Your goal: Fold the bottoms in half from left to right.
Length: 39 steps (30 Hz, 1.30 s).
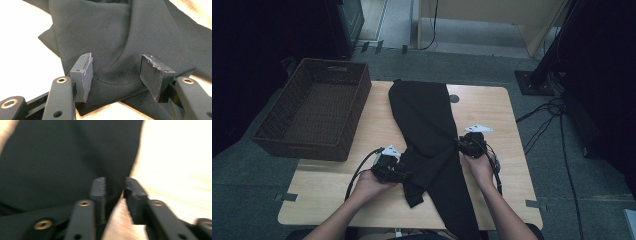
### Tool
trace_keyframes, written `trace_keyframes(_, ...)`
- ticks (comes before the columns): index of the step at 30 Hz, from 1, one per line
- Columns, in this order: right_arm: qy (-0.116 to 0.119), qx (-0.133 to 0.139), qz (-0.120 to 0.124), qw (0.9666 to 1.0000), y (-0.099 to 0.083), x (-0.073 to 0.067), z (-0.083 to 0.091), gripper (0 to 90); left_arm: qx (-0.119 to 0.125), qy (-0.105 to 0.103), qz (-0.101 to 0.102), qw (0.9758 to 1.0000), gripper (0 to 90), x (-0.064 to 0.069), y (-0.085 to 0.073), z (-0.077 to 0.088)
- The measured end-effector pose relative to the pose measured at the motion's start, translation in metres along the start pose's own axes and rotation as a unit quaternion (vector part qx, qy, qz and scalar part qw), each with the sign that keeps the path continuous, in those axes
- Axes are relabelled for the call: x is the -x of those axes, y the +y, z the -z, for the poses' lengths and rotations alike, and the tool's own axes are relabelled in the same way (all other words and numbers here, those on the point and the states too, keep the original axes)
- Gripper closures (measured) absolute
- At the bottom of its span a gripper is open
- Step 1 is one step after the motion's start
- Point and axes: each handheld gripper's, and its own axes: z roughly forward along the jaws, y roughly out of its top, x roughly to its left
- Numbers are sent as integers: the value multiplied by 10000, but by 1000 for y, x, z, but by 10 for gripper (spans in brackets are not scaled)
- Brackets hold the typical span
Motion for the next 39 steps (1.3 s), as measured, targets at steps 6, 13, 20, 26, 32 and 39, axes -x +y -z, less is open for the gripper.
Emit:
trace_keyframes(6, 487, 263, 353, 9978, -6, -31, 21, 611, 240, 236, 66, 9994, 417, -9, 4, 11)
trace_keyframes(13, 861, -180, 738, 9934, -29, -60, 6, 592, 172, 569, 139, 9981, 381, -24, 9, 1)
trace_keyframes(20, 606, 2, 968, 9935, -30, -64, -6, 640, 256, 578, -109, 9979, 565, -25, 12, -8)
trace_keyframes(26, 540, 83, 823, 9951, -21, -69, -19, 696, 283, 336, 276, 9987, 885, -31, 15, -3)
trace_keyframes(32, 523, 102, 785, 9955, -8, -76, -35, 672, 396, -370, 261, 9982, 900, -19, 23, 16)
trace_keyframes(39, 591, -17, 773, 9953, -2, -74, -38, 567, 269, -1047, -174, 9940, 892, 8, 23, 18)
